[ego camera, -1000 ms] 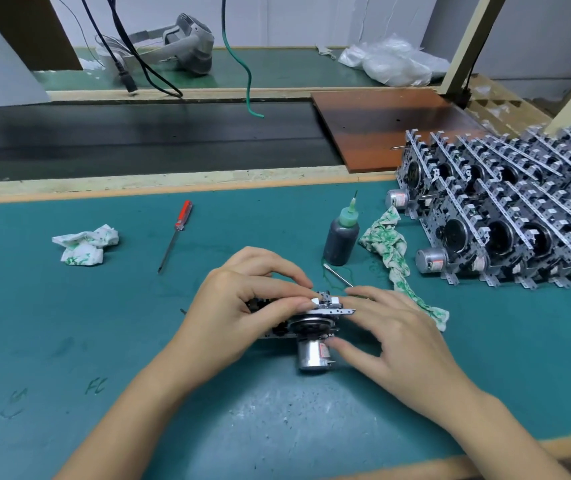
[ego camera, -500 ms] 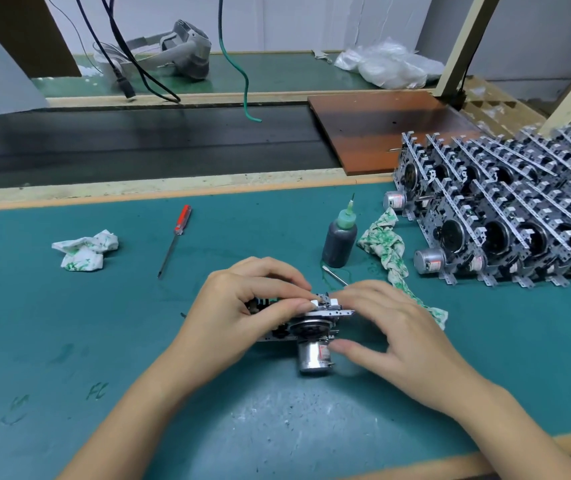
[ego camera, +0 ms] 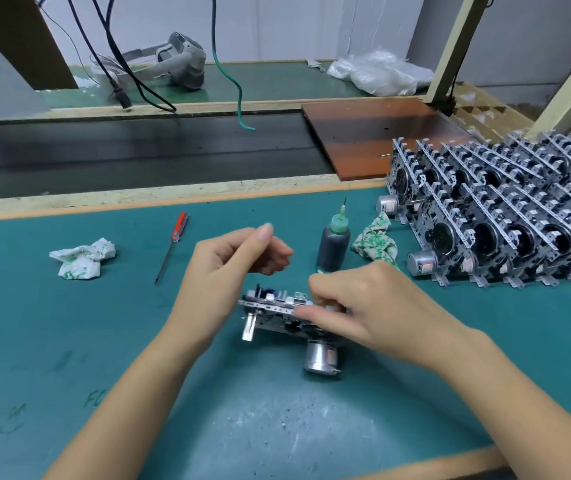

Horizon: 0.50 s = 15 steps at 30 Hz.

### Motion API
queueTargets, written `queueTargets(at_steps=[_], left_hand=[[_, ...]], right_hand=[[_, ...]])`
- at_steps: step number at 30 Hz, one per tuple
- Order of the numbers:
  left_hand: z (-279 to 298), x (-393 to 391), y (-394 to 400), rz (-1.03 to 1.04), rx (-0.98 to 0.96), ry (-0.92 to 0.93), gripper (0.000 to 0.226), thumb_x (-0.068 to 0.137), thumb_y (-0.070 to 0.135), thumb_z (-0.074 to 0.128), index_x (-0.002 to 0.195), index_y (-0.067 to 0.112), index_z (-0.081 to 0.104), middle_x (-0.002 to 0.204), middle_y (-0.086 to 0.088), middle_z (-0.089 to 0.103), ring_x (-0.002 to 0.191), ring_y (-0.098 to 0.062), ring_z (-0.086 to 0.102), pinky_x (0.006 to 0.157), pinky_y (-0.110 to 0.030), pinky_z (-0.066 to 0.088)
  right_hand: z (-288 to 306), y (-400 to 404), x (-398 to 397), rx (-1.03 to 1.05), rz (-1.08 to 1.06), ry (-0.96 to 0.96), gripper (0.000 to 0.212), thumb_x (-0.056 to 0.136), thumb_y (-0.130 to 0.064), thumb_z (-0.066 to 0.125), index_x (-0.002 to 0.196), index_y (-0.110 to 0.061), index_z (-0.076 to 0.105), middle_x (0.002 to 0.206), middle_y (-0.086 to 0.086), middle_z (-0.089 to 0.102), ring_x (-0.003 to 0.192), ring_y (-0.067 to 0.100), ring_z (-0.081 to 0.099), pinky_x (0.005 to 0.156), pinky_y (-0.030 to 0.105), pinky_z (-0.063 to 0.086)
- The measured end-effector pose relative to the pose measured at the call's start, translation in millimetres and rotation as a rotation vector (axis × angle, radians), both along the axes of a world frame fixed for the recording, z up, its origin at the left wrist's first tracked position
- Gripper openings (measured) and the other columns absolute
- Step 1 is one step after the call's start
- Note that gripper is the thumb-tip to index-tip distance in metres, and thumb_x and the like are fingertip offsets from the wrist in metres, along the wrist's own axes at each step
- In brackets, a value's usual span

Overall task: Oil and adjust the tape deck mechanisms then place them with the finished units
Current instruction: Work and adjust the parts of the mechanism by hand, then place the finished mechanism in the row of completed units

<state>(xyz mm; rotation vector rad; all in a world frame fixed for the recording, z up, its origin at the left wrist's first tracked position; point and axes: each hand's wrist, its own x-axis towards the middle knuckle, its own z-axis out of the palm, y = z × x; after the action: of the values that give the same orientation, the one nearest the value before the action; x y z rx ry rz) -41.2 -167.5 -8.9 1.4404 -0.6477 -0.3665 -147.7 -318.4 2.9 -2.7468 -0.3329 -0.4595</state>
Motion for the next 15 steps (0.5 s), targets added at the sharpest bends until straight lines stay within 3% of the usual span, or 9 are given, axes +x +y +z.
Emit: queueTargets(at_steps=[4,6,9,13,15], left_hand=[[2.9,14.8,-12.0,-0.008,0.08,0.016,0.025,0.081,0.037,0.056,0.081,0.017,0.071,0.073,0.004,0.069,0.072,-0.007,0.062,0.07,-0.02,0.051],[4.0,13.3,-18.5,-0.071,0.065,-0.071,0.017,0.085,0.035,0.062,0.085,0.02,0.07,0.076,0.009,0.067,0.074,-0.005,0.06,0.07,-0.021,0.049],[12.9,1.4,-28.1,-0.154,-0.066,-0.184,0.015,0.082,0.041,0.057,0.082,0.035,0.07,0.079,0.015,0.066,0.069,-0.002,0.055,0.064,-0.017,0.045],[34.9,5.1,-46.8,0.041,-0.103,-0.438,0.003,0.084,0.035,0.062,0.082,0.036,0.064,0.077,0.017,0.062,0.07,0.003,0.053,0.063,-0.018,0.043],[47.8,18.6,-59.1,0.12,-0.057,-0.528,0.013,0.086,0.026,0.065,0.082,0.037,0.063,0.077,0.019,0.062,0.071,0.0,0.055,0.064,-0.023,0.046]], right_hand=[[14.1,-24.8,-21.2,0.257,-0.082,-0.069,0.036,0.085,-0.039,0.053,0.058,-0.02,0.041,0.046,-0.01,0.033,0.044,0.001,0.031,0.046,0.01,0.023],[25.5,-38.2,-30.9,0.411,-0.139,-0.142,0.038,0.084,-0.037,0.055,0.055,-0.014,0.045,0.047,-0.001,0.041,0.044,0.001,0.033,0.046,0.008,0.024],[42.4,-51.2,-34.8,0.601,-0.184,-0.239,0.038,0.084,-0.034,0.056,0.054,-0.013,0.043,0.049,-0.002,0.043,0.045,0.001,0.035,0.045,0.009,0.028],[65.3,-61.8,-23.1,0.603,-0.206,-0.286,0.041,0.09,-0.026,0.059,0.058,-0.008,0.042,0.05,-0.007,0.047,0.045,0.001,0.042,0.045,0.007,0.03],[79.9,-66.0,-11.6,0.573,-0.244,-0.3,0.038,0.093,-0.027,0.059,0.061,-0.01,0.047,0.059,0.001,0.057,0.051,0.008,0.055,0.044,0.009,0.035]])
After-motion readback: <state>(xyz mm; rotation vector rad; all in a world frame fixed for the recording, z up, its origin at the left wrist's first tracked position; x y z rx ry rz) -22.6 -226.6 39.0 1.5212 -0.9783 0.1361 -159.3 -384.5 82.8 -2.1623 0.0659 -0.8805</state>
